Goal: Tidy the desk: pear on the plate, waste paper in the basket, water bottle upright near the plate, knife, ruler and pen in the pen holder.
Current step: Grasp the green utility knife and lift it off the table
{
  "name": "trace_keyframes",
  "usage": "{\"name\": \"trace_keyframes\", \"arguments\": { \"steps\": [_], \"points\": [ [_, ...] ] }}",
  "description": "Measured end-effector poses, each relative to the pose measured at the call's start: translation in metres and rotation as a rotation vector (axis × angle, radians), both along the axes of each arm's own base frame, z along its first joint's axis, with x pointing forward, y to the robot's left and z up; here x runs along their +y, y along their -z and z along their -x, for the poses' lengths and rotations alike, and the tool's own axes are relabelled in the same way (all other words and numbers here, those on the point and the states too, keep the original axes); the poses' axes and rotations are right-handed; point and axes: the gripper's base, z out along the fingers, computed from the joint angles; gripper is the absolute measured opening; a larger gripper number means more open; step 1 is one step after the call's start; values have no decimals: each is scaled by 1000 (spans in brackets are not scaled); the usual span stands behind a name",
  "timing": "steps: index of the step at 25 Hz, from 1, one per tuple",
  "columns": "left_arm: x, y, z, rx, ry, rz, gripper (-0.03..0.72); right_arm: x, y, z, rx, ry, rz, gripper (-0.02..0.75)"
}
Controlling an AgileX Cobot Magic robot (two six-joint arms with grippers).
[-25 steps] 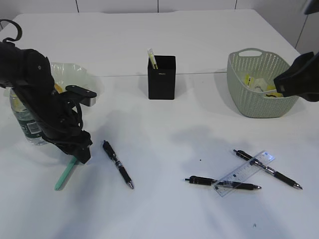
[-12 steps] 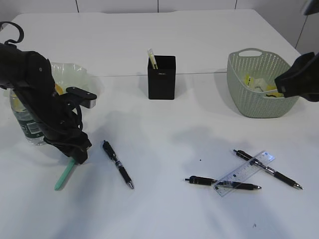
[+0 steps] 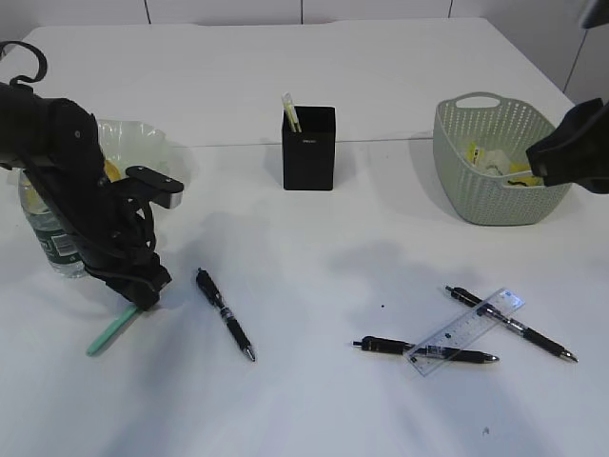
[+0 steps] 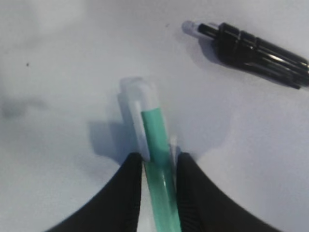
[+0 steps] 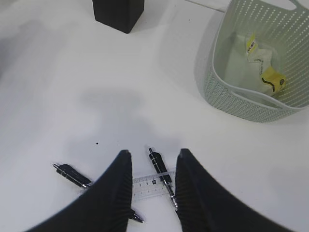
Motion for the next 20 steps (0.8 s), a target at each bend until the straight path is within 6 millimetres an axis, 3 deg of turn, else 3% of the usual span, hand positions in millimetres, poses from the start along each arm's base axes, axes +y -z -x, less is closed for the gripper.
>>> {"name": "trace_keyframes", "arguments": {
  "steps": [11,20],
  "points": [
    [0,-2,-2,-7,0,2,50,-2,-4,3,-21,-2,11,262],
    [-1,-2,-2,-8,2,2,40,-2,-4,3,-20,-2,13,262]
  ]
}}
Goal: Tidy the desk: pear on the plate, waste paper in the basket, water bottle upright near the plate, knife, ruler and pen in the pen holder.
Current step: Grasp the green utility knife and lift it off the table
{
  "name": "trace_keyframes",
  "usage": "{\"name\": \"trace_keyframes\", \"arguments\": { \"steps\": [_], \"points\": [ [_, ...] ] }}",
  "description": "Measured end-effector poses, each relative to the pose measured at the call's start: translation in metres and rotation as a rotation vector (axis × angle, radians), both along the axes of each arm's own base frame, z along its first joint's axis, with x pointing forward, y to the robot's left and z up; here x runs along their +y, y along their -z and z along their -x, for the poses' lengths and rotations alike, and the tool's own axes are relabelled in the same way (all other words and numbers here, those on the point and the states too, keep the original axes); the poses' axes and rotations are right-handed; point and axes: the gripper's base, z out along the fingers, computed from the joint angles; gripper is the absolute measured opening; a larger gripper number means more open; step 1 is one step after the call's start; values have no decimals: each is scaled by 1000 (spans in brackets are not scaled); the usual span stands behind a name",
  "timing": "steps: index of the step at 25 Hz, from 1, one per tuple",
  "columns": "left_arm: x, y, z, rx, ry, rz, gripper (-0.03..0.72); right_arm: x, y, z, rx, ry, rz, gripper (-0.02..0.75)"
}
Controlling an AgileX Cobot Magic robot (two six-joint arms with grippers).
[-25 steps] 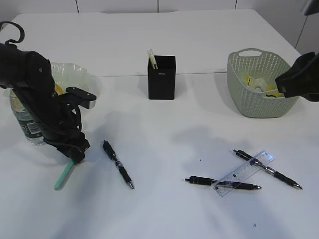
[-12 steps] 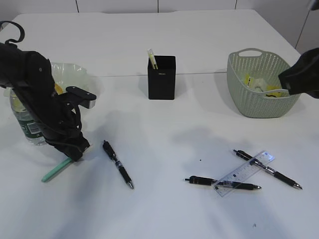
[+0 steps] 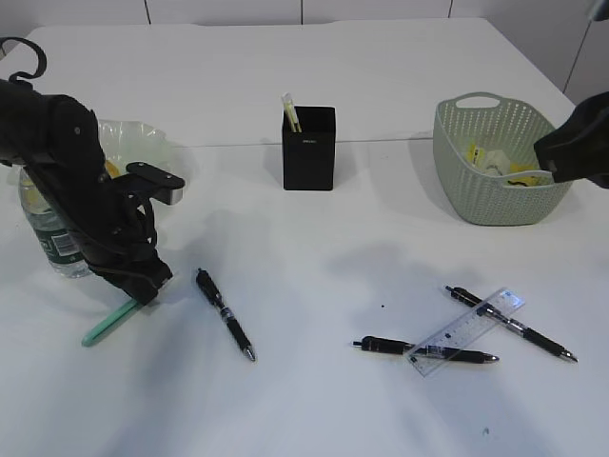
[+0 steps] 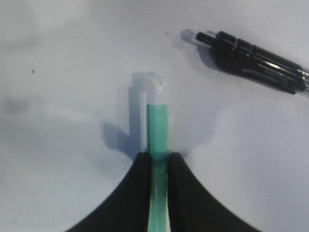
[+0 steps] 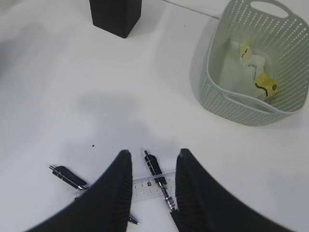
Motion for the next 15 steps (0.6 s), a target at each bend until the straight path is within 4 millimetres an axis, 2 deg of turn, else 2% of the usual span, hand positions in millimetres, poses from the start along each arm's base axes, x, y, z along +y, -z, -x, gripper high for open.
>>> {"name": "trace_keyframes", "arguments": {
  "steps": [15],
  "points": [
    [0,0,0,-3,0,1,60,0,0,0,1,0,3,262]
  ]
}}
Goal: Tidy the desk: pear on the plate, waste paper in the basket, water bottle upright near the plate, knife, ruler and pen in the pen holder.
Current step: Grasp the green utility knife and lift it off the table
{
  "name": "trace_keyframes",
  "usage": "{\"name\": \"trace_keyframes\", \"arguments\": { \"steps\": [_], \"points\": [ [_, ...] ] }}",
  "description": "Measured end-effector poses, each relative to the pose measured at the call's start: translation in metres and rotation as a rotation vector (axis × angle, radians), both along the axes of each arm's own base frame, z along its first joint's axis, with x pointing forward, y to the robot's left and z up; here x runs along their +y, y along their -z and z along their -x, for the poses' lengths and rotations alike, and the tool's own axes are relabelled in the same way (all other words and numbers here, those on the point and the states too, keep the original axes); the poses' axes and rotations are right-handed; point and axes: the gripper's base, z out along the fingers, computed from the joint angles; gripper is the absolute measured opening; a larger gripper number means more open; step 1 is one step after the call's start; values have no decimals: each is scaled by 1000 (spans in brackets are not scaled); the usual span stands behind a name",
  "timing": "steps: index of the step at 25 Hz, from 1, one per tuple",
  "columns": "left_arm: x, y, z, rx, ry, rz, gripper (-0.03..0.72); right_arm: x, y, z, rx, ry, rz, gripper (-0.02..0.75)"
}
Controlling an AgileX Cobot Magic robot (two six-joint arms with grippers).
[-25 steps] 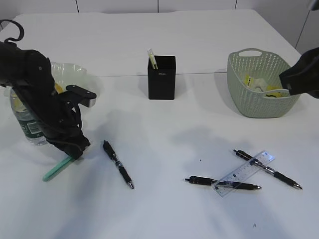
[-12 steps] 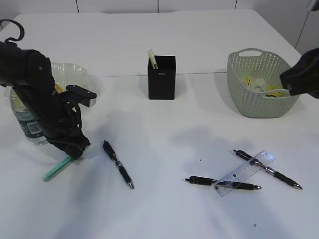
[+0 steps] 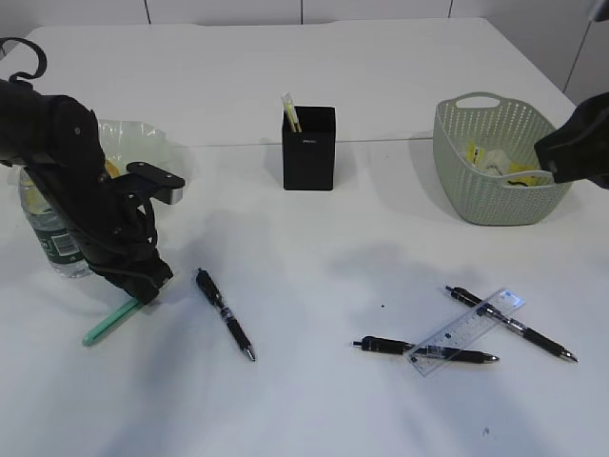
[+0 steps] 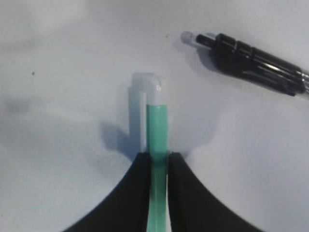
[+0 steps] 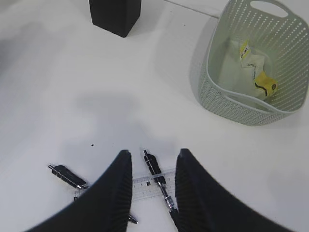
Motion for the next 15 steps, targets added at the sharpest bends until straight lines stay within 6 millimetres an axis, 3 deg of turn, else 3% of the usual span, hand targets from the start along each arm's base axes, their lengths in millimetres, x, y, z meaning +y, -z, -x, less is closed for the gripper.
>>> {"name": "trace_keyframes", "arguments": {
  "steps": [15],
  "points": [
    [0,0,-1,-7,2,-2,91,0,0,0,0,0,0,262]
  ]
}}
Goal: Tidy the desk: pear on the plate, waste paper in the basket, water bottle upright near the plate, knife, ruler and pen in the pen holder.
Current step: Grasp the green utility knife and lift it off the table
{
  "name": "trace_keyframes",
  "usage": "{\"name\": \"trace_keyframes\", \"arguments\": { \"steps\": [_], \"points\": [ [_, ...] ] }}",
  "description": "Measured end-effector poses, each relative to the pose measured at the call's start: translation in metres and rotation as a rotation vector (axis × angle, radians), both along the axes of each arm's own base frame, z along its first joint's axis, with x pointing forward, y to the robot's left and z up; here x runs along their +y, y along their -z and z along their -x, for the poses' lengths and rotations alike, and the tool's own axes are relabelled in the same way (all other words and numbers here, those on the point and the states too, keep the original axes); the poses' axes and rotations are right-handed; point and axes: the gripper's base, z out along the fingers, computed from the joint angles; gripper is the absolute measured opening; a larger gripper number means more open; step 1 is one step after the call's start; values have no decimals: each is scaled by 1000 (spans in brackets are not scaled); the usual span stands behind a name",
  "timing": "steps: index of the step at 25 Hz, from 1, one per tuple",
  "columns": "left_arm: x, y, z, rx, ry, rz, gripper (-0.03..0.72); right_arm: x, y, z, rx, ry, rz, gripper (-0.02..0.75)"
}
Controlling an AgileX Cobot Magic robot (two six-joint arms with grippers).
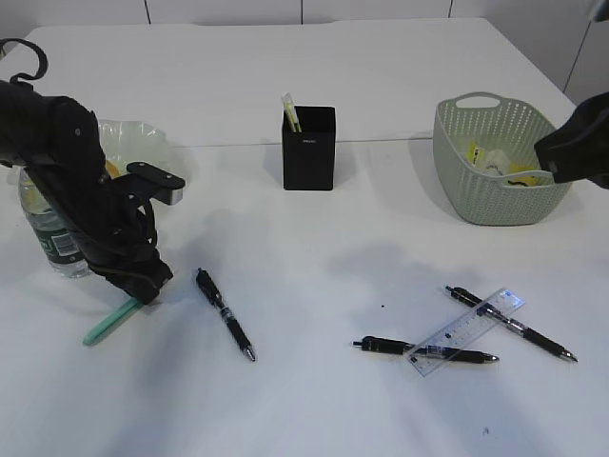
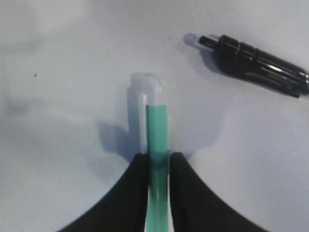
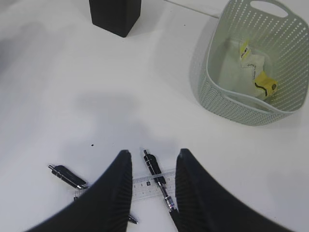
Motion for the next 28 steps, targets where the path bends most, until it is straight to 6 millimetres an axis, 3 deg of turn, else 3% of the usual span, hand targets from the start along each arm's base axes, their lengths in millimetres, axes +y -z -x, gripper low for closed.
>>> {"name": "trace_keyframes", "arguments": {
  "steps": [28],
  "points": [
    [0,5,-1,0,0,-3,161,0,0,0,-1,-1,4,262]
  ]
}}
